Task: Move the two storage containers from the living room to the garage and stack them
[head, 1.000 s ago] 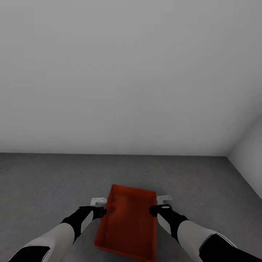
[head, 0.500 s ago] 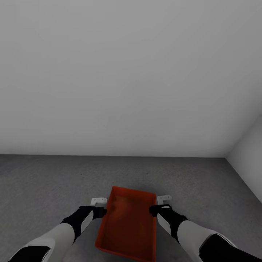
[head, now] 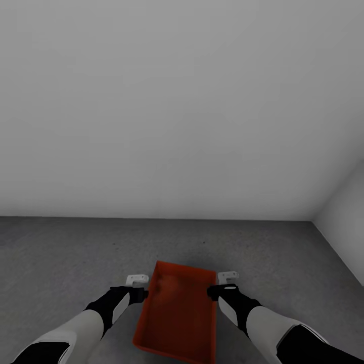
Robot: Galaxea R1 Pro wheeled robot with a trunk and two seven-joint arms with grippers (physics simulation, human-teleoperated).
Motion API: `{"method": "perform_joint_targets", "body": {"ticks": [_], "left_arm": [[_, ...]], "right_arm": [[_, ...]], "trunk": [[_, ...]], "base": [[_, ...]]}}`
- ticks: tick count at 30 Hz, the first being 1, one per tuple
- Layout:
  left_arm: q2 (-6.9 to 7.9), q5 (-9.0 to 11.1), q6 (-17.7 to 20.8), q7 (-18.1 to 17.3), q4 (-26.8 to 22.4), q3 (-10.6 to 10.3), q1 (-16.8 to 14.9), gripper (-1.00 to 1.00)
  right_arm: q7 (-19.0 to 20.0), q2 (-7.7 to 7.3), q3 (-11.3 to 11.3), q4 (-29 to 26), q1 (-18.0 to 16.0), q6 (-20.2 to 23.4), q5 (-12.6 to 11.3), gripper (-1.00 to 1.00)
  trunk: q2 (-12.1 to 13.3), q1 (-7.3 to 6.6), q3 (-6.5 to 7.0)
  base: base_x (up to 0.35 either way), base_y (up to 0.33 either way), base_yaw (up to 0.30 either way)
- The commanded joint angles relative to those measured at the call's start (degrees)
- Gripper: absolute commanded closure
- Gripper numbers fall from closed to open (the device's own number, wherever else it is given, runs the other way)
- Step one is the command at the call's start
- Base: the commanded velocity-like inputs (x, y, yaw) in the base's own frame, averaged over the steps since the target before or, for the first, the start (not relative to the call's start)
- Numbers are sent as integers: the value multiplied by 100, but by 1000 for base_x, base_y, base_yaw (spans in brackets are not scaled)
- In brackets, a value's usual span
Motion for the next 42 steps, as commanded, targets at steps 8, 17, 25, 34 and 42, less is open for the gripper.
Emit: {"method": "perform_joint_targets", "body": {"ticks": [8, 17, 25, 34, 42], "left_arm": [[0, 31, 34, 15, -12, -2, 0, -100], [7, 34, 34, 15, -12, -2, 0, -100], [5, 41, 34, 15, -20, 3, 0, -100], [8, 42, 28, 15, -22, 3, 0, -100], [1, 42, 26, 22, -21, 2, 0, -100]], "right_arm": [[-34, -2, 48, -13, -2, 38, -32, -100], [-34, -2, 48, -13, -2, 38, -32, -100], [-39, -1, 48, -13, -2, 29, -32, -100], [-46, 1, 48, -13, -2, 29, -32, -100], [-51, 2, 48, -13, -2, 29, -32, -100]], "trunk": [[320, -177, 140], [360, -199, 158], [360, -199, 173], [360, -199, 196], [360, -199, 262]], "base": [[0, 0, 0], [0, 0, 0], [0, 0, 0], [0, 0, 0], [0, 0, 0]]}}
